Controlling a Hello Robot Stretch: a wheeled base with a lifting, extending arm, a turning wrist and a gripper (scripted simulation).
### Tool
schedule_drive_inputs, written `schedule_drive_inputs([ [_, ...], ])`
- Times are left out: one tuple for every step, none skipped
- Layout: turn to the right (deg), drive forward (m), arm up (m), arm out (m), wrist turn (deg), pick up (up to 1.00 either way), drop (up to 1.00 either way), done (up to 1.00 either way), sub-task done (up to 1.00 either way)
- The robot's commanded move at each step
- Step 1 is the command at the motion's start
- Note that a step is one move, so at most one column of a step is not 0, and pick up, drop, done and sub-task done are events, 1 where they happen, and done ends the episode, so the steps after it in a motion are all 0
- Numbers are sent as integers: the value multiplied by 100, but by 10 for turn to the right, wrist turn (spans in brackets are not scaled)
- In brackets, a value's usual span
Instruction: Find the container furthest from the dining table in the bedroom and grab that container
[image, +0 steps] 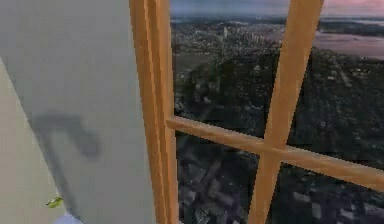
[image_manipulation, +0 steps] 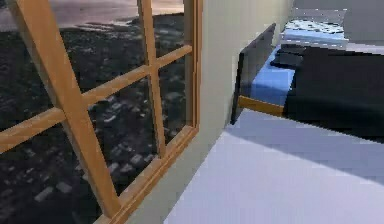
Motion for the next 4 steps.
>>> schedule_drive_inputs([
  [-450,0,0,0,0,0,0,0,0],
  [-60,0,0,0,0,0,0,0,0],
  [0,60,0,0,0,0,0,0,0],
  [120,0,0,0,0,0,0,0,0],
])
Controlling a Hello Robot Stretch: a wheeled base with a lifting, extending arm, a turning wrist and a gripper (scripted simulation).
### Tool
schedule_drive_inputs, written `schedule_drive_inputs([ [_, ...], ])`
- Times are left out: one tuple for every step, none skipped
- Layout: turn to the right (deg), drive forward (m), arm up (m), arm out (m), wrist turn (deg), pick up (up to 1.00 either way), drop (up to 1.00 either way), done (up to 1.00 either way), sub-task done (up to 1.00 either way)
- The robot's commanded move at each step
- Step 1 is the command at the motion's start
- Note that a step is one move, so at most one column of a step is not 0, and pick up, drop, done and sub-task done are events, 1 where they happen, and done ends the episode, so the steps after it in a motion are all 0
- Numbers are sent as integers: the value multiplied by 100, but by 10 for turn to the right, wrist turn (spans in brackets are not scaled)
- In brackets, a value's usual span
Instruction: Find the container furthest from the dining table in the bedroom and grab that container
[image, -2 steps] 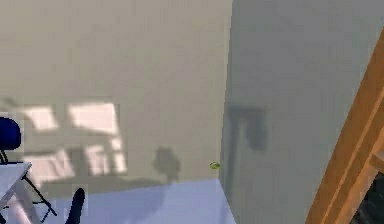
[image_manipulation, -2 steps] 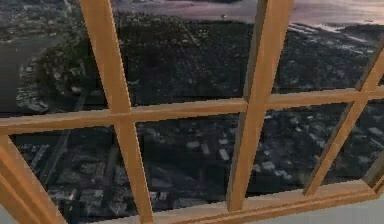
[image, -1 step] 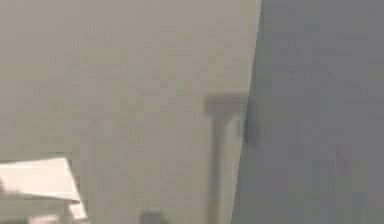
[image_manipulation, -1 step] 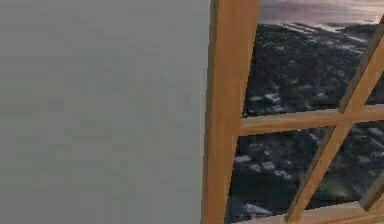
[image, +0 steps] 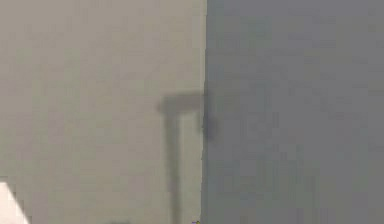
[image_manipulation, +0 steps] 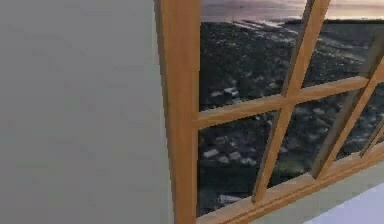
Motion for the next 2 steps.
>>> schedule_drive_inputs([
  [450,0,0,0,0,0,0,0,0],
  [450,0,0,0,0,0,0,0,0],
])
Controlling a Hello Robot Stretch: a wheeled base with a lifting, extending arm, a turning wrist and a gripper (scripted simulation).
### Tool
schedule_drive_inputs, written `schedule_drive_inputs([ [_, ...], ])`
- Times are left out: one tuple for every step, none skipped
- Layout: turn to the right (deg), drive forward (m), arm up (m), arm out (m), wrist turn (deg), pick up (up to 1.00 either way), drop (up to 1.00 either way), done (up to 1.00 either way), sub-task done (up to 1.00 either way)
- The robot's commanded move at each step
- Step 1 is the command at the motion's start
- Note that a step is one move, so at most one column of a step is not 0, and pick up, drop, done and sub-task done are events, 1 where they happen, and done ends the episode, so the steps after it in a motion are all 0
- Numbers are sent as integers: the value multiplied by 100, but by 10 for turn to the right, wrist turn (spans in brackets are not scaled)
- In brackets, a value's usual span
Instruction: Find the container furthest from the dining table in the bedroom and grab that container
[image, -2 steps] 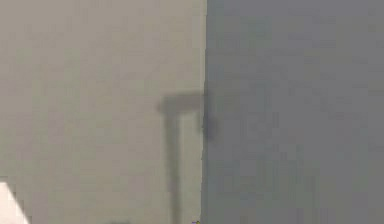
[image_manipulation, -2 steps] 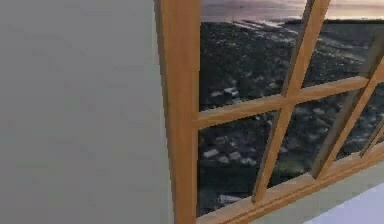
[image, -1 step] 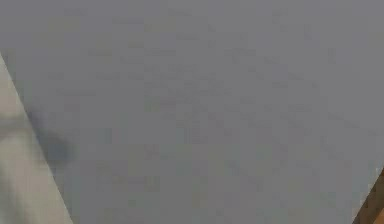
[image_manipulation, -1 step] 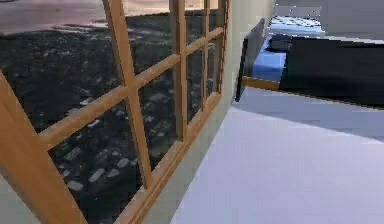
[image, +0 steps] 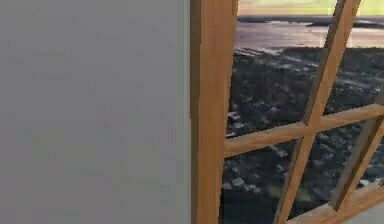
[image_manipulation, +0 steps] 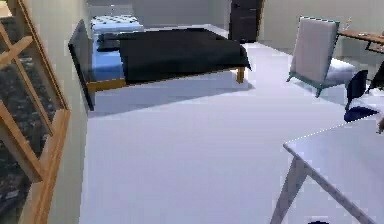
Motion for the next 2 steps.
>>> schedule_drive_inputs([
  [450,0,0,0,0,0,0,0,0],
  [360,0,0,0,0,0,0,0,0],
])
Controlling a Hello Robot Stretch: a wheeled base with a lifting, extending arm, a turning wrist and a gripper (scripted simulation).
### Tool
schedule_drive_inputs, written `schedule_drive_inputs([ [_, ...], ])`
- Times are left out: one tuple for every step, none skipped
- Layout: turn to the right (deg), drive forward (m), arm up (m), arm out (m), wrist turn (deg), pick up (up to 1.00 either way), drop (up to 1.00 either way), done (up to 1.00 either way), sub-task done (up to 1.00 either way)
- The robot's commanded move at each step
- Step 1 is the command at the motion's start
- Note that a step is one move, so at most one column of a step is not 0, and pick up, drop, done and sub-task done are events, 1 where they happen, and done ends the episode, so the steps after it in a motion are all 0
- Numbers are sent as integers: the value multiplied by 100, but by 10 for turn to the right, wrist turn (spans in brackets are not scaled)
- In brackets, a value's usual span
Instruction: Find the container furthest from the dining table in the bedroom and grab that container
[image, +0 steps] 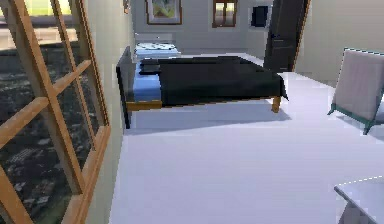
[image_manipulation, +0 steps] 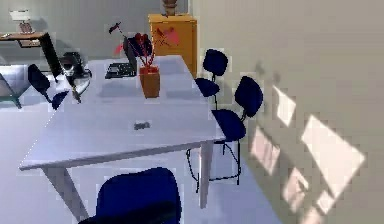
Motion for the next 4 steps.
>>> schedule_drive_inputs([
  [0,40,0,0,0,0,0,0,0],
  [360,0,0,0,0,0,0,0,0],
  [0,80,0,0,0,0,0,0,0],
  [210,0,0,0,0,0,0,0,0],
])
